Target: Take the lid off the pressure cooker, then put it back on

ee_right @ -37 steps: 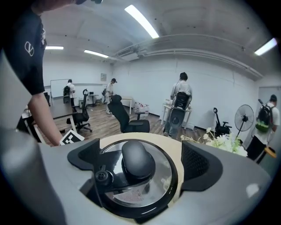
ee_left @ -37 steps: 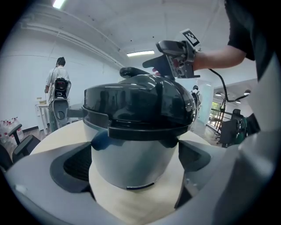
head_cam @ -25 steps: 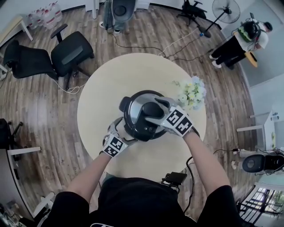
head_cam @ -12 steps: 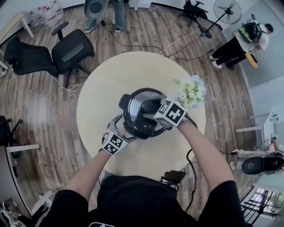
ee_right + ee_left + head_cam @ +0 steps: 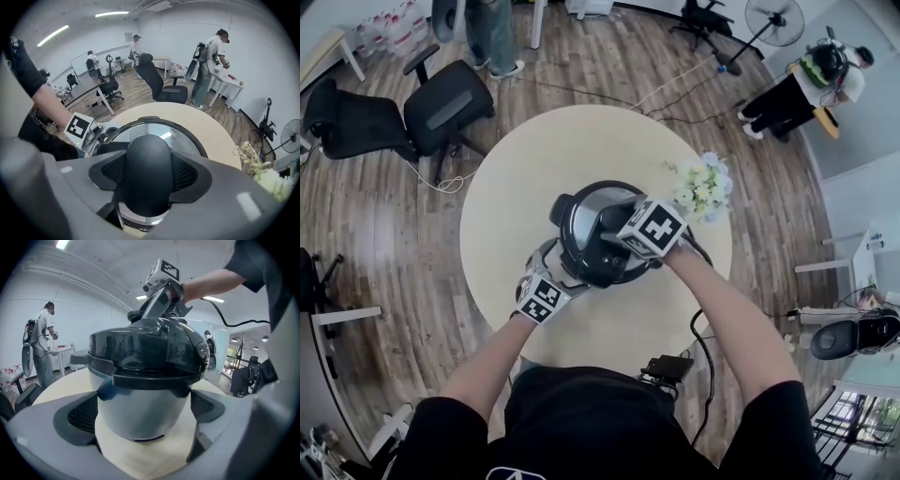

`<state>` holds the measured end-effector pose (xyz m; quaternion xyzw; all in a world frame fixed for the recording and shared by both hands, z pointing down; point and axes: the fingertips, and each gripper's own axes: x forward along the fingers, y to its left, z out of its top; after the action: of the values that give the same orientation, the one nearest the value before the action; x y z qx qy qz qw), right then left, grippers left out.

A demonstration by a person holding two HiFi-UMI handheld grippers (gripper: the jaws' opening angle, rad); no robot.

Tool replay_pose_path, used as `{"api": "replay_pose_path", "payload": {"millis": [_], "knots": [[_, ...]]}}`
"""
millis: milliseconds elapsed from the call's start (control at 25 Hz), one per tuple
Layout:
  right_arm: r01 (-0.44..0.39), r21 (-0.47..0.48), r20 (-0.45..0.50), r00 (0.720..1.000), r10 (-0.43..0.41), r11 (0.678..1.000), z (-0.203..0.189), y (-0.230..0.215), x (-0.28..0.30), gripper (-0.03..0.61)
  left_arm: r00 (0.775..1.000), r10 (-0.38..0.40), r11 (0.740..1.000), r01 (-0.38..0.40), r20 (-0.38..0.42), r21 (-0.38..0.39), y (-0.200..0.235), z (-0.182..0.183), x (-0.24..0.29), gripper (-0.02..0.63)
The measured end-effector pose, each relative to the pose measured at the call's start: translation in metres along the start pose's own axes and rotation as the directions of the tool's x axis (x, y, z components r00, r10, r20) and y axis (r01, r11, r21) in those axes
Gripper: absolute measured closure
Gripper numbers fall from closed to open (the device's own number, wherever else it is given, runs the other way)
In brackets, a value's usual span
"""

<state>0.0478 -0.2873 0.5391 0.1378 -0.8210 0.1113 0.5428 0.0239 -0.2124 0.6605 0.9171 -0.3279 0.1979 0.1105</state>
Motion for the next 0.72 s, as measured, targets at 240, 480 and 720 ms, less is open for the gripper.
{"api": "replay_pose_path", "payload": {"millis": [240,480,720], "knots": [[0.052,0.140,0.004,0.999,-0.053,0.989,-0.001,-0.006,0.002,0.293,1.000,0.001,1.000,-0.001,-0.008,-0.008,-0.001,-0.002,0.001,0.021],[0.148,0.371,-0.012,0.988,-0.155,0.917,-0.003,-0.016,0.000,0.293,1.000,0.006,1.000,-0.006,-0.016,-0.015,-0.002,-0.002,0.000,0.021],[0.182,0.443,-0.024,0.981,-0.191,0.878,-0.004,-0.018,-0.002,0.291,1.000,0.001,1.000,-0.001,-0.022,-0.014,-0.003,-0.002,0.000,0.021]]}}
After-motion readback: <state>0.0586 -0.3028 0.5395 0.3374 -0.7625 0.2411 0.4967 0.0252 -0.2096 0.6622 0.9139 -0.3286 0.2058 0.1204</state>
